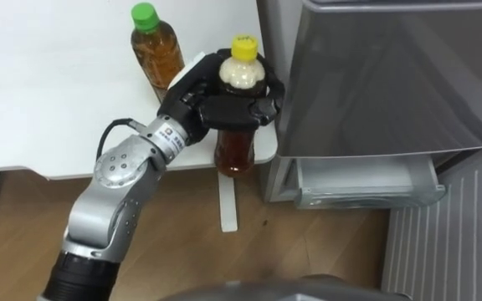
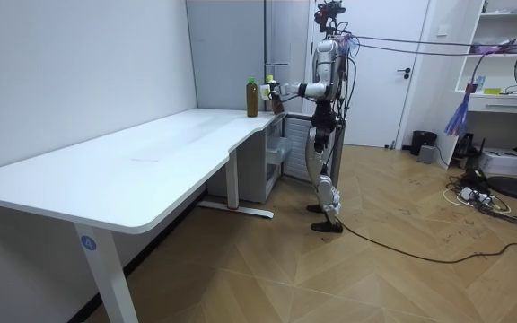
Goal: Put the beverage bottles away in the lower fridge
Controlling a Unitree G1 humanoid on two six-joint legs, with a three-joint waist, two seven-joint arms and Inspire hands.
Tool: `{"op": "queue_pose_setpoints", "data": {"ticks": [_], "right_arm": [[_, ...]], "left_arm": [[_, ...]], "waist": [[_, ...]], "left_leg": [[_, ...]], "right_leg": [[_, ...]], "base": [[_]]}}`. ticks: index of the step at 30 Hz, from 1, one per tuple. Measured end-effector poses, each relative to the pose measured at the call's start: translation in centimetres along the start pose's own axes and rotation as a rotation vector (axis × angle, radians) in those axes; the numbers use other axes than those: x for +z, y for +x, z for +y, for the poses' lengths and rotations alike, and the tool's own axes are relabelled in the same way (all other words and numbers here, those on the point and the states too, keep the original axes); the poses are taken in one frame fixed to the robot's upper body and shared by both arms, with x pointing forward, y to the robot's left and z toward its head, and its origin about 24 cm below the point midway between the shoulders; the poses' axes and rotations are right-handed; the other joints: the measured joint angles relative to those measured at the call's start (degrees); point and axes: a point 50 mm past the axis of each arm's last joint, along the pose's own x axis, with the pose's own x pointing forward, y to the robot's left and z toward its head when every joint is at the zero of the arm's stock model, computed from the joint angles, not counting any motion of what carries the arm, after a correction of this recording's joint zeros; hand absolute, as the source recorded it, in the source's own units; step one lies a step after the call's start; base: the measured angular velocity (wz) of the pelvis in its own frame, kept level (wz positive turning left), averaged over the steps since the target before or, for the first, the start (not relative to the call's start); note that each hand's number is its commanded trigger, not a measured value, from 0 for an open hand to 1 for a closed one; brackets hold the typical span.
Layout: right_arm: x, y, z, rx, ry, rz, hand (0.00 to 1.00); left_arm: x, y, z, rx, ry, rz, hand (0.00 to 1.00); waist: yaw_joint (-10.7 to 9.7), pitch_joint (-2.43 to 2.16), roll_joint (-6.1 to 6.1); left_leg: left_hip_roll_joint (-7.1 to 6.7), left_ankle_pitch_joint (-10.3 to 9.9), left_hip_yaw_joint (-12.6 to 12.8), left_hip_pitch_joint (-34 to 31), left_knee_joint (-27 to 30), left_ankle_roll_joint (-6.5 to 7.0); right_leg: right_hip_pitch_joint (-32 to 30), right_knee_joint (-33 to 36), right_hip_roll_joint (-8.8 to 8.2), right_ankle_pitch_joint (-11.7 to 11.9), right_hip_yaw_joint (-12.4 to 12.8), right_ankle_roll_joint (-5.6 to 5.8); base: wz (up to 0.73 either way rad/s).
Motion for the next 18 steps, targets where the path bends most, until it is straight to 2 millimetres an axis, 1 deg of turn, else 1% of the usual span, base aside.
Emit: {"op": "queue_pose_setpoints", "data": {"ticks": [3, 7, 12, 18], "right_arm": [[0.1, 0.0, 0.0, -0.007, -0.006, -0.006, 0.0], [0.4, 0.0, 0.1, -0.005, -0.004, -0.014, 0.0], [1.1, 0.0, 0.0, -0.004, -0.024, -0.027, 0.0], [2.1, -0.1, 0.1, -0.01, -0.112, -0.041, 0.0]], "left_arm": [[-0.7, 0.2, -1.2, -0.088, 0.0, 0.035, 1.0], [-2.1, 0.3, -2.4, -0.181, -0.014, 0.114, 1.0], [-2.4, 0.4, -3.3, -0.256, -0.018, 0.126, 1.0], [-2.5, 0.5, -4.3, -0.321, -0.043, 0.127, 1.0]], "waist": [[-0.06, 0.26, -0.29], [-0.29, 0.38, -0.48], [-1.39, 0.38, -0.47], [-1.34, 0.34, -0.4]], "left_leg": [[-0.01, 0.0, -0.02, -0.18, 0.04, 0.0], [-0.01, 0.0, 0.16, -0.27, 0.05, 0.0], [0.0, 0.0, 0.16, -0.17, 0.06, 0.0], [0.14, 0.0, 0.57, -0.43, 0.07, 0.0]], "right_leg": [[-0.02, -0.05, -0.02, 0.0, -0.21, 0.0], [-0.13, -0.05, -0.02, 0.02, -0.6, 0.01], [-0.18, -0.02, -0.03, 0.09, -0.7, 0.0], [-0.95, 0.14, 0.0, 0.3, 0.12, -0.08]], "base": [[0.04], [0.04], [-0.04], [-0.06]]}}
